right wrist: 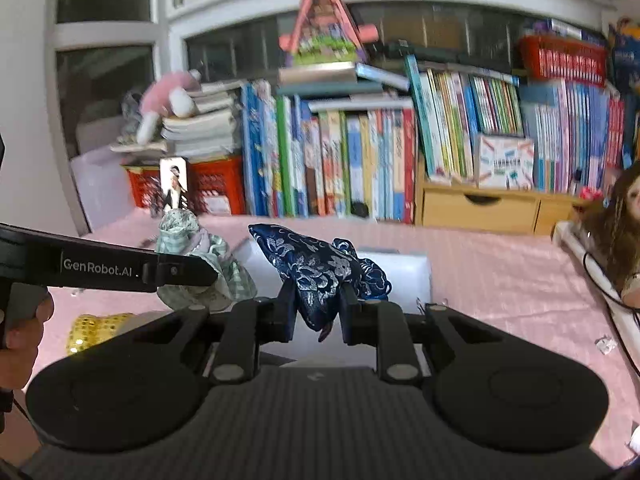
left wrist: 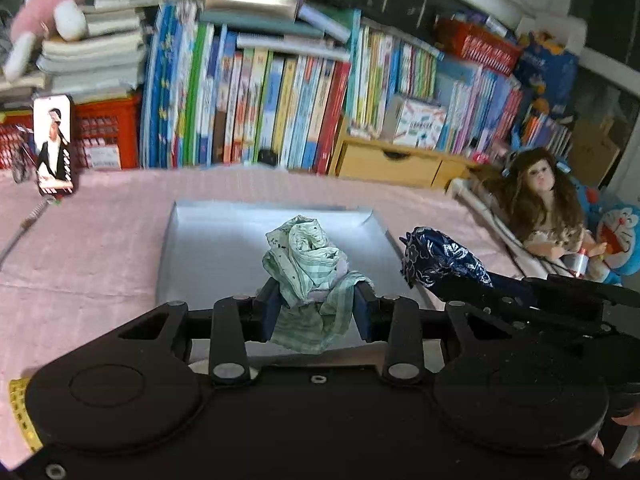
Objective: Organize soft objects
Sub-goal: 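Lift and carry both held cloths over the white tray with both tools, then lower the cloths into the white tray and open both tools, then withdraw both open tools from the tray toward the remaining toys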
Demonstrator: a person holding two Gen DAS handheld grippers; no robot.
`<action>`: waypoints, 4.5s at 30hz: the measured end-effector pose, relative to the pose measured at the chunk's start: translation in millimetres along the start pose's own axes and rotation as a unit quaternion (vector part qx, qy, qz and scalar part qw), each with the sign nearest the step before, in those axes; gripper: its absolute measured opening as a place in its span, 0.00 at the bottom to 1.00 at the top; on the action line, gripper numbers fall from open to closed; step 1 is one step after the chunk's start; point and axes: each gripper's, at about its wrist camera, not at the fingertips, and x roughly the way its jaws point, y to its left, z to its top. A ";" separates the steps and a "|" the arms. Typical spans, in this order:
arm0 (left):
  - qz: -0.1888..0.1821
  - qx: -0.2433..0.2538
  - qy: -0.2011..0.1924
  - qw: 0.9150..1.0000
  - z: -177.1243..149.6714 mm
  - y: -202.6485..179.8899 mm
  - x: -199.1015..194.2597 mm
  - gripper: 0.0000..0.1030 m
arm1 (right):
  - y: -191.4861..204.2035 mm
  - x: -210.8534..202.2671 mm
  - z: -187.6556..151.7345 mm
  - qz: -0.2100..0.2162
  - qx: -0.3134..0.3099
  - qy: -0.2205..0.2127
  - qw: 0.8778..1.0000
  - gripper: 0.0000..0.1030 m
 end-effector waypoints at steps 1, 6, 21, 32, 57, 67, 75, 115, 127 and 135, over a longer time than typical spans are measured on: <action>0.002 -0.003 0.013 1.000 4.4 0.5 10.7 0.34 | -3.8 6.6 2.4 0.000 0.004 0.010 1.000 0.25; 0.000 -0.031 0.076 0.997 16.5 8.7 59.5 0.34 | -24.9 40.9 12.4 0.019 0.040 0.077 0.996 0.25; 0.026 -0.046 0.142 0.988 15.5 8.4 134.8 0.34 | -51.5 107.1 -2.2 0.022 0.093 0.178 0.979 0.25; 0.025 -0.045 0.154 0.987 11.4 3.4 147.2 0.34 | -53.9 116.9 -4.2 0.025 0.102 0.203 0.974 0.25; 0.031 -0.015 0.089 0.995 20.1 -0.3 95.7 0.71 | -50.7 92.2 4.9 0.027 0.097 0.173 0.980 0.60; 0.026 0.006 0.027 0.999 15.2 -9.5 43.6 0.80 | -36.2 50.3 13.9 0.019 0.060 0.121 0.991 0.68; 0.016 0.025 -0.022 0.999 -4.8 -17.3 -1.2 0.83 | -22.2 13.0 7.6 0.015 0.030 0.074 0.997 0.74; 0.051 0.096 -0.103 0.989 -151.3 -21.0 -85.1 0.89 | -2.8 -69.7 -76.5 -0.038 0.027 -0.068 0.997 0.87; 0.082 0.077 -0.112 0.987 -171.5 0.6 -101.8 0.89 | 22.3 -60.5 -103.0 -0.008 -0.003 -0.053 0.999 0.88; 0.129 0.043 -0.101 0.986 -190.7 35.2 -109.6 0.89 | 56.6 -46.4 -118.1 0.034 -0.027 -0.029 0.999 0.88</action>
